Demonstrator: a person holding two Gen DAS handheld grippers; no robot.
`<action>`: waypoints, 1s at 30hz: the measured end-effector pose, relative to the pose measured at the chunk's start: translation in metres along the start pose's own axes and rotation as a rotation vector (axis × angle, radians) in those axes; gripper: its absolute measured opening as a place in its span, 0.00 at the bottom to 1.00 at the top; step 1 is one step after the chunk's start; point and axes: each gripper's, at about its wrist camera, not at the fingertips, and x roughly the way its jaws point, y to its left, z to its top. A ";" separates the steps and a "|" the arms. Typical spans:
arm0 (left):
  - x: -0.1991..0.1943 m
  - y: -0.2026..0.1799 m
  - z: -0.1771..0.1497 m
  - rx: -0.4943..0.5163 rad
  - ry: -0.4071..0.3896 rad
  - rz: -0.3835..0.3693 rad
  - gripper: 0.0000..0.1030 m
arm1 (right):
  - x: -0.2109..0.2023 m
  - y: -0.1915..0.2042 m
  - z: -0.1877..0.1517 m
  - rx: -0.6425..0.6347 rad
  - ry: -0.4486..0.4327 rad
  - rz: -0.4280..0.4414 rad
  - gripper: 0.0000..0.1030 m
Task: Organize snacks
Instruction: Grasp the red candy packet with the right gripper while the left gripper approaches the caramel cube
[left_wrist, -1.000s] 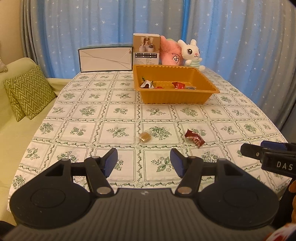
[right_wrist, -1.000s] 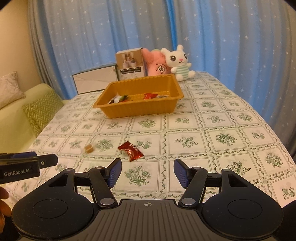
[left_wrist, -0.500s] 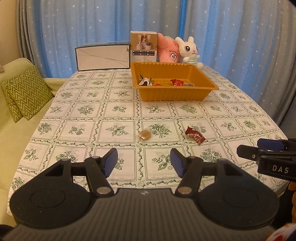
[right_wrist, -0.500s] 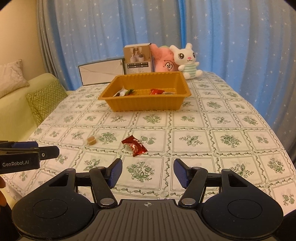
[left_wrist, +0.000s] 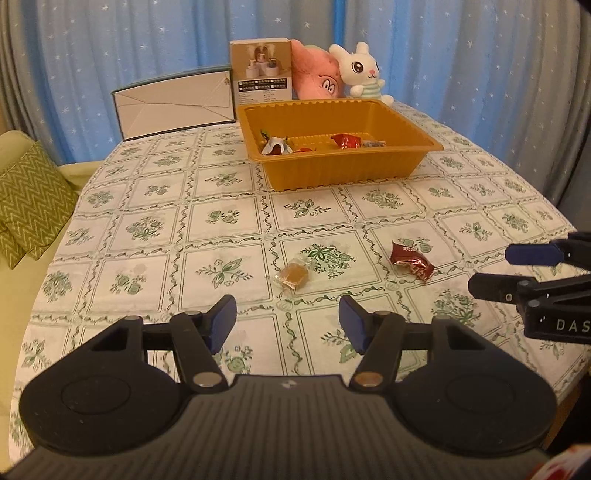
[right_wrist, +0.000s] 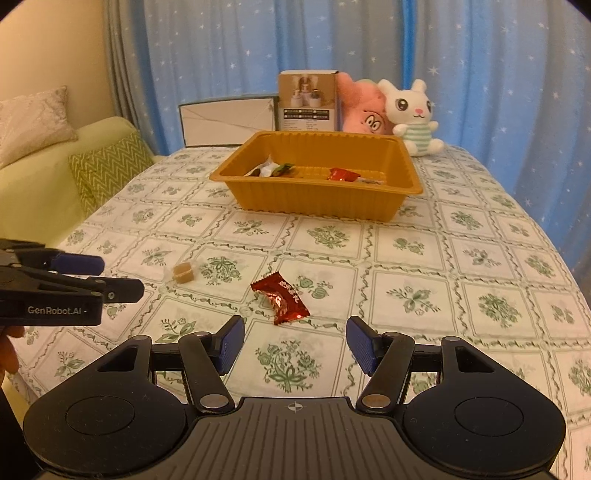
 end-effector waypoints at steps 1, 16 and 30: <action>0.005 0.002 0.001 0.011 0.002 -0.006 0.57 | 0.004 0.000 0.002 -0.009 0.001 0.003 0.60; 0.058 0.016 0.016 0.143 0.018 -0.098 0.53 | 0.068 -0.010 0.019 -0.143 0.080 0.086 0.48; 0.074 0.018 0.019 0.165 0.023 -0.156 0.47 | 0.093 -0.013 0.025 -0.123 0.113 0.161 0.33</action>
